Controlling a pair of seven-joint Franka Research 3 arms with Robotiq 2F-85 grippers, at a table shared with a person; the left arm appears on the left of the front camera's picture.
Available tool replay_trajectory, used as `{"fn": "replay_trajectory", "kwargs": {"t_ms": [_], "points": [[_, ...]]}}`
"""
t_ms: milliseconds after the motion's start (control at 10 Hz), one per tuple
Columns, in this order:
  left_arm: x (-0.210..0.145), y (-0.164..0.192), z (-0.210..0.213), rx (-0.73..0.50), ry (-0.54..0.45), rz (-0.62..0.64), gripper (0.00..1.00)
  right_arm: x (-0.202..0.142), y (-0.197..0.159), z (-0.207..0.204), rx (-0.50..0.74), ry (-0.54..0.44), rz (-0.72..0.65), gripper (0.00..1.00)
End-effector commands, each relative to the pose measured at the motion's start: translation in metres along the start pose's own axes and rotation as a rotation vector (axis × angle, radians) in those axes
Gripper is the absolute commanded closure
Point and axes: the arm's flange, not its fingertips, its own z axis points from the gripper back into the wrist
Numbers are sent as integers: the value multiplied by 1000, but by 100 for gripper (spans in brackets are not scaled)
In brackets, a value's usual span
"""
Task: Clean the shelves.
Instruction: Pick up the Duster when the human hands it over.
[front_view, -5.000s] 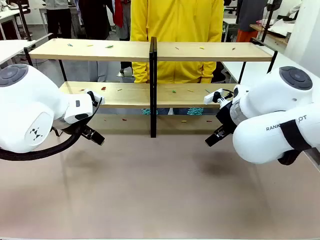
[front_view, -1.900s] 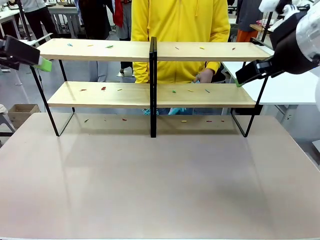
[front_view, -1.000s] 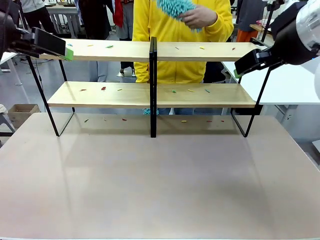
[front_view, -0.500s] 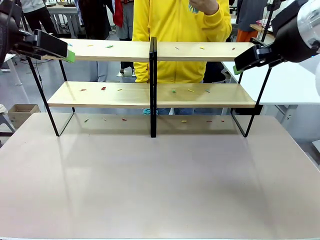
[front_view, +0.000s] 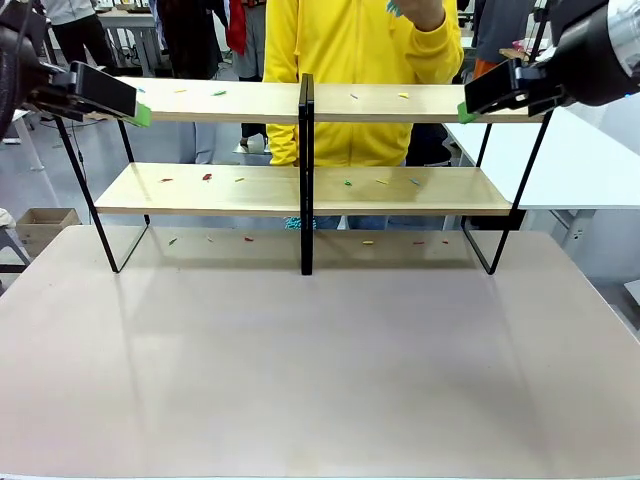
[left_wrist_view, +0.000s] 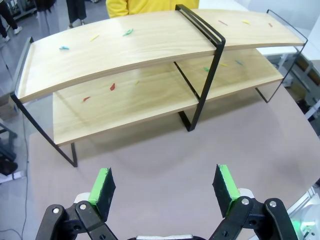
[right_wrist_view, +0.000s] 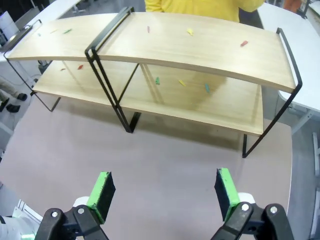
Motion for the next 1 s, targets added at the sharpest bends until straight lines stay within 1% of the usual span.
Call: {"fn": "replay_trajectory", "kwargs": {"t_ms": [0, 200, 400, 500, 600, 900], "points": [[-55, 7, -6, 10, -11, 9, 0, -9, 2, 4, 49, -27, 14, 0], [-56, 7, -6, 11, -12, 7, 0, -13, 4, 12, 50, -58, 23, 0], [-55, 8, -8, 12, -6, 5, 0, -12, 3, 11, 49, -55, 28, 0], [-55, 8, -10, 22, 9, 13, 0, -11, 2, 6, 6, -47, -1, 0], [0, 0, -1, 0, 3, 0, 0, -2, 11, 14, 34, -42, 21, 0], [0, 0, -1, 0, 3, 0, 0, -2, 11, 14, 34, -42, 21, 0]]}}
